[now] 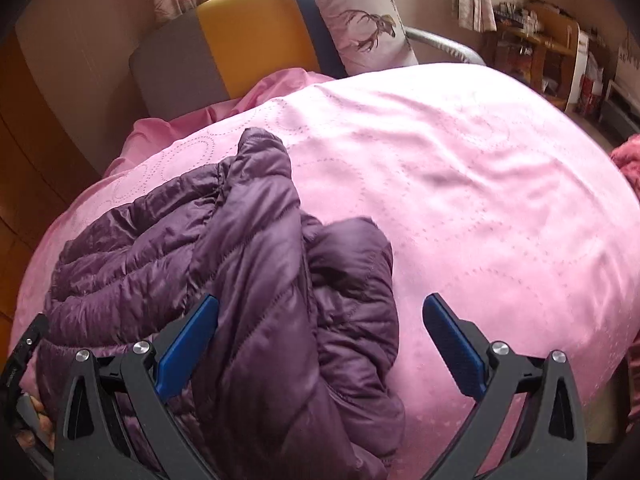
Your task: Fold large clothes
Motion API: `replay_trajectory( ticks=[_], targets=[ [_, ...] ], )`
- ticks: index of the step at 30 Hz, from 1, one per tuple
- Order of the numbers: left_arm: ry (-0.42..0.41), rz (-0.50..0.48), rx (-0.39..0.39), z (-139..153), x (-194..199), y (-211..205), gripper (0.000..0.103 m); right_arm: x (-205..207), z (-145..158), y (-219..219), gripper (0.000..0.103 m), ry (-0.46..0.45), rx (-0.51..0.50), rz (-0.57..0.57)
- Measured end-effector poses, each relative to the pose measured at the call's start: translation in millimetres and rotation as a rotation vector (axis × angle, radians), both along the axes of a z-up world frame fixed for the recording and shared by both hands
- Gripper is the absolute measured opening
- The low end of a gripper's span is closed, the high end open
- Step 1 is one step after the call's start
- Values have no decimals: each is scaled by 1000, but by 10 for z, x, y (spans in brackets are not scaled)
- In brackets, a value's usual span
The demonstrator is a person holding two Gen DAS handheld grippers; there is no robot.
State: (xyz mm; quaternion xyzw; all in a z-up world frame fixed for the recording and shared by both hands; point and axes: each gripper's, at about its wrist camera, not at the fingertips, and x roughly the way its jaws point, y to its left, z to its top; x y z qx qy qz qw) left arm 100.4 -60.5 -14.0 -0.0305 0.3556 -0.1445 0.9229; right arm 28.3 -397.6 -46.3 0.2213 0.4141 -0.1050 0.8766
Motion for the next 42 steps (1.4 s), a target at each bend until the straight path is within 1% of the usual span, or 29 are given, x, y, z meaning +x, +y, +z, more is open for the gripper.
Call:
replay_trajectory(
  ticks=[3,6,8,14,17,19,21,24,26,28,30,33,35,37,38,40,42],
  targets=[
    [-4,-28,12,2,-43,-86,87,-162,-158,-115,101,-13,139,-1],
    [-5,-46,20,3,-67,-153,87,-225,-278,-160,101,-21,222,-3],
    [-2,-61,25,-7,-85,-213,87,-251,-313,-175,101,-35,249,4],
    [1,-102,45,-41,-111,-375,87,-307,-365,-168,101,-48,268,40],
    [-4,-114,56,-59,-121,-433,87,-296,-378,-189,101,-66,334,59],
    [1,-121,57,-83,-115,-464,87,-265,-378,-159,101,-83,396,97],
    [14,-130,31,-95,-106,-472,87,-219,-393,-95,101,-84,421,125],
    [17,-146,-5,-92,-106,-428,85,-197,-414,-32,101,-82,414,142],
    [43,-150,-29,-124,-75,-357,76,-190,-455,-29,101,-90,425,134],
    [82,-145,-96,-149,-32,-231,70,-184,-464,-26,101,-102,426,129],
    [104,-142,-155,-147,-7,-121,66,-167,-471,-9,101,-107,412,130],
    [133,-163,-165,-158,33,-123,66,-127,-456,73,101,-100,377,153],
    [137,-177,-147,-175,48,-184,66,-133,-446,105,93,-97,368,154],
    [143,-192,-96,-235,61,-293,66,-147,-426,134,73,-96,375,154],
    [142,-194,-87,-270,67,-312,66,-154,-414,155,68,-98,379,155],
    [149,-199,-69,-356,70,-348,66,-177,-355,190,53,-108,386,167],
    [147,-202,-57,-404,54,-359,66,-199,-273,218,45,-115,387,171]
  ],
)
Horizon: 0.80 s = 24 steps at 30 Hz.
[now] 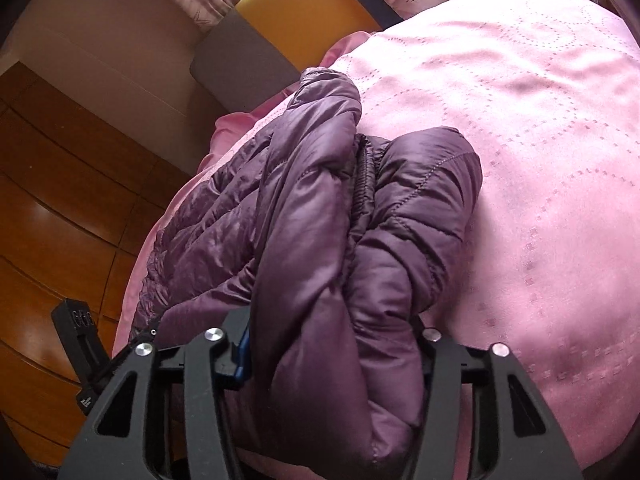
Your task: Fold large clothes
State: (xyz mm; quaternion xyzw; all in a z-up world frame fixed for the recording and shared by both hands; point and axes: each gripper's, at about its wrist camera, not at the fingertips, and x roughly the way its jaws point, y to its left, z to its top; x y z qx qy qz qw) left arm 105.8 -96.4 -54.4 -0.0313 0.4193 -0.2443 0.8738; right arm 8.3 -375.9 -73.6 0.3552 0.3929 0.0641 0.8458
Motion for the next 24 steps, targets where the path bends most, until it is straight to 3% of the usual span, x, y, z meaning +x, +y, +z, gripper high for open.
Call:
replay_trajectory(
  ticks=[5,10,13,18,24],
  targets=[
    [13,-3,-17,-88,-14,25,66,-16,447,234,36,-73,-42,46],
    [30,0,-46,-150,-9,79,66,-4,1073,842,33,-202,-137,164],
    [38,-3,-72,-177,-3,121,66,52,1298,1319,32,-258,-172,264],
    [52,-13,-133,-214,10,251,65,182,1349,2076,32,-252,-289,379],
    [95,-53,-200,-56,-32,564,60,231,1303,2505,32,-230,-427,439]
  ],
)
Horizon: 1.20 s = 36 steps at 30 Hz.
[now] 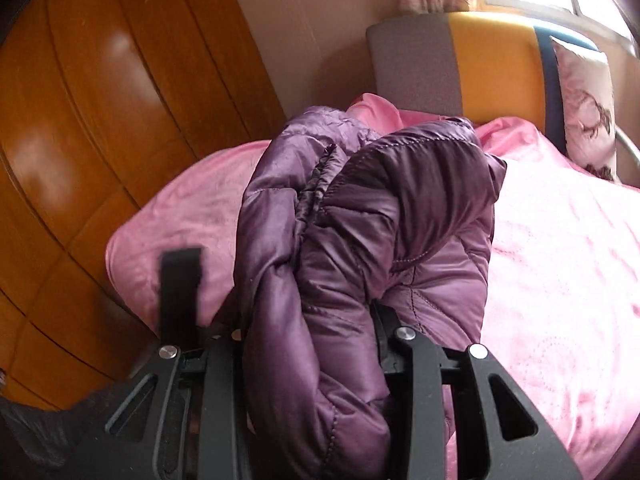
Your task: Fold large clothes
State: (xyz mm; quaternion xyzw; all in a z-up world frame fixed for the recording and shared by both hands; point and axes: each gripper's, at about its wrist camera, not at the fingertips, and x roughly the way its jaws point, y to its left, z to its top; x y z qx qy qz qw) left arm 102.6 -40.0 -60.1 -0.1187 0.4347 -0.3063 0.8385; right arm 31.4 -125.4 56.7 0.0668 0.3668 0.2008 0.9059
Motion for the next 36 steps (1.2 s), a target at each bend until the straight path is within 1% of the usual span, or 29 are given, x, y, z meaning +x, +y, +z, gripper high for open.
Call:
replay_trajectory(
  ticks=[2,3,6,8,10,11,12,13,14,15,16,18,19,20,21,23,24,25,26,27,28,29,31,32,33,35,36],
  targets=[
    [20,20,-63,108,-64,335,60,-47,-34,162,32,-4,-62,17],
    [28,37,-114,178,-104,576,60,-36,-57,240,32,-3,-104,24],
    [-17,96,-167,361,-195,1134,60,-66,-143,637,32,-29,-270,74],
    [-30,141,-249,474,-247,1577,60,-116,-258,895,32,-49,-369,109],
    [-51,154,-338,596,-300,1913,60,-187,-467,1207,35,-78,-498,160],
    [-68,149,-366,654,-323,2002,61,-236,-582,1374,35,-105,-560,180],
    [-89,139,-389,720,-349,2062,64,-274,-706,1483,38,-128,-610,195],
    [-111,115,-418,802,-357,2101,73,-334,-808,1576,42,-155,-663,211],
    [-125,94,-434,857,-355,2105,75,-378,-894,1659,44,-184,-707,219],
    [-136,73,-441,910,-341,2082,75,-402,-960,1703,49,-208,-734,219],
    [-140,42,-430,960,-303,2019,77,-431,-994,1713,56,-224,-740,217],
    [-135,-1,-374,1017,-230,1828,80,-475,-1026,1654,61,-252,-722,223],
    [-121,-48,-341,1027,-197,1652,85,-498,-1042,1612,63,-262,-712,226],
    [-107,-77,-319,1027,-150,1525,86,-504,-1034,1575,64,-268,-697,227],
    [-79,-94,-272,995,-79,1373,86,-559,-981,1567,67,-271,-686,231],
    [-22,-152,-236,941,61,1139,86,-577,-959,1491,73,-278,-657,235],
    [-14,-166,-224,904,81,1082,86,-577,-940,1454,78,-281,-632,241],
    [-10,-173,-179,880,102,981,86,-603,-911,1457,84,-283,-603,255],
    [-7,-174,-139,876,143,914,74,-619,-863,1398,87,-285,-565,279],
    [-3,-172,-109,862,160,867,61,-646,-788,1301,86,-286,-511,305],
    [10,-168,-79,827,189,843,39,-671,-701,1172,87,-275,-449,328],
    [25,-153,-57,794,224,852,33,-652,-606,1053,87,-255,-373,349],
    [65,-138,-70,728,327,943,23,-617,-401,646,88,-181,-153,386],
    [78,-134,-77,708,340,1008,22,-585,-329,435,88,-145,-55,387],
    [84,-126,-78,702,359,1066,22,-541,-273,171,86,-119,28,356],
    [115,-112,-107,691,394,1137,22,-463,-271,-204,74,-107,69,270],
    [125,-111,-118,685,404,1162,22,-413,-318,-354,59,-87,58,220]
  ],
)
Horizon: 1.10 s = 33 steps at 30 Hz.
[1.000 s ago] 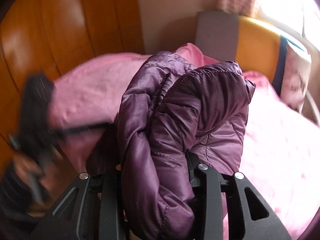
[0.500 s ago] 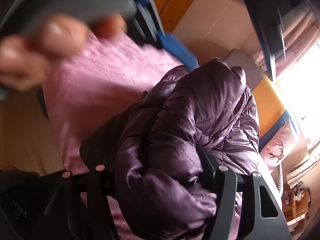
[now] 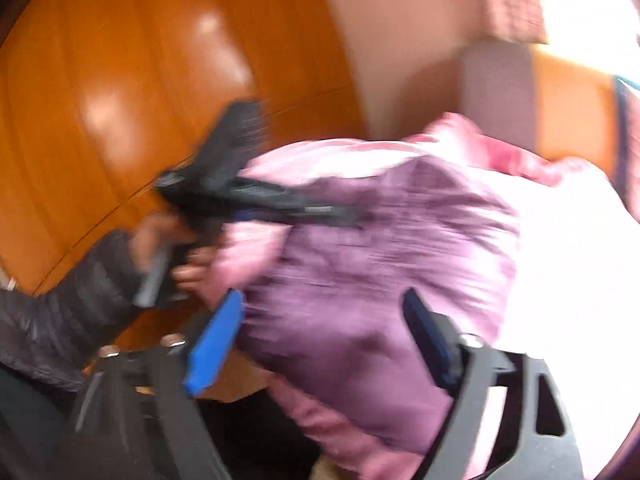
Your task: Fold large clothes
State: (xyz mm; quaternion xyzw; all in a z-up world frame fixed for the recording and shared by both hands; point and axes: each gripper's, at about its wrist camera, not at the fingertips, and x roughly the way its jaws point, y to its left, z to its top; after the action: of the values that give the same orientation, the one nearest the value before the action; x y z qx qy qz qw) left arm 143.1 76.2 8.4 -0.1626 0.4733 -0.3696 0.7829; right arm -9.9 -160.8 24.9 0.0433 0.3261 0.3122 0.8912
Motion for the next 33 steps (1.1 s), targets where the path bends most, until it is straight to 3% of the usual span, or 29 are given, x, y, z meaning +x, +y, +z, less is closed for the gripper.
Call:
replay_trajectory(
  ticks=[1,2,5,9,14,17,20,22,23,26,28,30,33],
  targets=[
    [6,4,-2,1,4,0,22,49,-52,-108,46,26,-18,-37],
    [12,6,-4,-3,7,9,22,133,-93,-164,44,50,-32,-60],
    [38,14,-15,11,49,3,22,119,-193,-89,44,57,-69,-42],
    [85,71,8,46,72,90,22,43,-446,446,45,20,-212,-38],
    [168,274,67,-59,41,328,24,84,-779,957,45,-57,-377,-16],
    [193,396,82,-200,-16,420,28,87,-846,979,45,-78,-416,4],
    [179,459,87,-288,-88,442,31,166,-749,782,45,-20,-347,95],
    [122,466,130,-275,-147,377,31,213,-605,500,57,72,-227,179],
    [89,461,152,-253,-178,337,31,218,-519,356,58,110,-164,194],
    [-28,419,218,-170,-267,221,31,516,-250,-96,61,133,-24,104],
    [-81,396,241,-158,-290,206,31,778,-117,-276,69,137,28,7],
    [-109,387,251,-152,-299,210,31,1115,-18,-370,69,129,20,-112],
    [-146,396,296,-170,-306,181,39,1585,-19,-299,70,157,-1,-179]
  ],
)
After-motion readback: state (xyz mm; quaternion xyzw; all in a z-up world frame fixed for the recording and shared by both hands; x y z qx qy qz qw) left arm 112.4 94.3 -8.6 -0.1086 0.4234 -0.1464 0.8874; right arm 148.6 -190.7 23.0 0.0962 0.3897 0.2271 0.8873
